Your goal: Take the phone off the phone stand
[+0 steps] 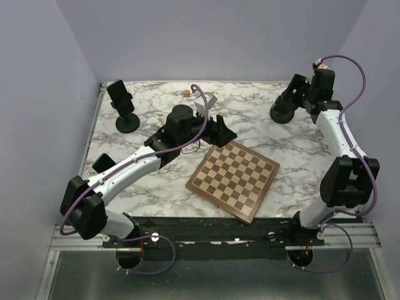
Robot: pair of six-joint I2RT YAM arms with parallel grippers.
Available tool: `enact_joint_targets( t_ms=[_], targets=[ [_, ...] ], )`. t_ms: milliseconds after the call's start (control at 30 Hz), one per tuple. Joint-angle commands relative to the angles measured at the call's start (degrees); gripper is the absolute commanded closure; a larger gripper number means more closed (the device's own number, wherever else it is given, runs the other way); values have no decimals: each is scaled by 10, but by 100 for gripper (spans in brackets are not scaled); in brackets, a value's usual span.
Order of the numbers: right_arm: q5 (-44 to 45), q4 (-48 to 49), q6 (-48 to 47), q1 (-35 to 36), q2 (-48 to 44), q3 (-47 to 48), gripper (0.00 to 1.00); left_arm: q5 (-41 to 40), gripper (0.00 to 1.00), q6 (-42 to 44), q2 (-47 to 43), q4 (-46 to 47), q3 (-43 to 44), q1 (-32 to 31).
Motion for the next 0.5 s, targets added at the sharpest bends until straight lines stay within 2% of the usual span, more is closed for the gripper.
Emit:
enact_joint_targets(
  t_ms=[0,67,133,467],
  targets=[
    [-18,-64,-14,-2,11,46,99,9,25,-26,57,67,71,-22],
    [-7,-87,-19,-1,13,62,99,7,32,-28,81,72,95,-30],
    [2,-110,-22,-2,14,79,99,8,35,-22,103,70,120,-40],
    [-46,-117,-32,-2,39,113,99,5,40,60,188,34,236,-73]
  ],
)
